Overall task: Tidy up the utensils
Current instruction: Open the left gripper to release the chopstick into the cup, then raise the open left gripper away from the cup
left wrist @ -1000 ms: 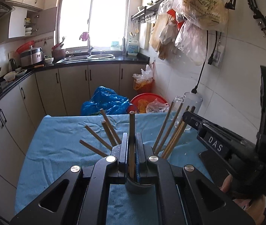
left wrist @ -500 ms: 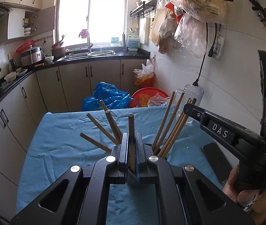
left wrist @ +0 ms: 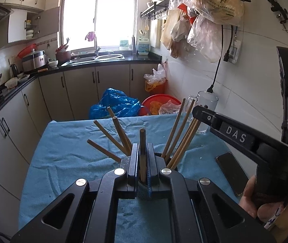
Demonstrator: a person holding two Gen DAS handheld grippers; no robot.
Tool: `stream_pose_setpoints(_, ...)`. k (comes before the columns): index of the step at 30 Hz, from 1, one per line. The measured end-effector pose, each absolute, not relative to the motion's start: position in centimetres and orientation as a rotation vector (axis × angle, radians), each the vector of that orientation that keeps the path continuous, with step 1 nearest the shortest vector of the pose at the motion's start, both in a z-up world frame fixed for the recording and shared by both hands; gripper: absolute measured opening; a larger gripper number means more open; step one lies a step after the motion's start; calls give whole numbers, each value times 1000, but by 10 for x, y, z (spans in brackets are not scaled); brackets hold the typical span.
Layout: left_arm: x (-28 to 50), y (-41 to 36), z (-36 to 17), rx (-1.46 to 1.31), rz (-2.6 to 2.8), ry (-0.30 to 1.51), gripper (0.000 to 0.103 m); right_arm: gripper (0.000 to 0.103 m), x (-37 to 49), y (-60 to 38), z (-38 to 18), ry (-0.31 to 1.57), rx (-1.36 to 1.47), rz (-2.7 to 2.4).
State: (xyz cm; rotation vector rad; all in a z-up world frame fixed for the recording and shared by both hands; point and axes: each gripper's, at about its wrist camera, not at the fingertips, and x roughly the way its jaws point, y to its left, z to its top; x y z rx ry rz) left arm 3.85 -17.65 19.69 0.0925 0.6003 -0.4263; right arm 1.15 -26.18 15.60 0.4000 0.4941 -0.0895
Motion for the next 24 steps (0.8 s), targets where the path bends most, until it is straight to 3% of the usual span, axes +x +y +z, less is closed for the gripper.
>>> stream_pose_setpoints(2, 33, -177, 200, 100, -430, 589, 10, 26, 7, -263, 160, 482, 401, -96)
stream_pose_setpoints(6, 21, -176, 205, 107, -428, 566, 27, 27, -4, -265, 171, 459, 405, -103)
stream_pose_setpoints(19, -17, -165, 216, 116, -416, 551, 48, 42, -55, -265, 204, 395, 400, -135)
stream_pose_setpoints(24, -25, -148, 211, 90, -390, 580, 51, 44, -72, -269, 201, 414, 390, -146)
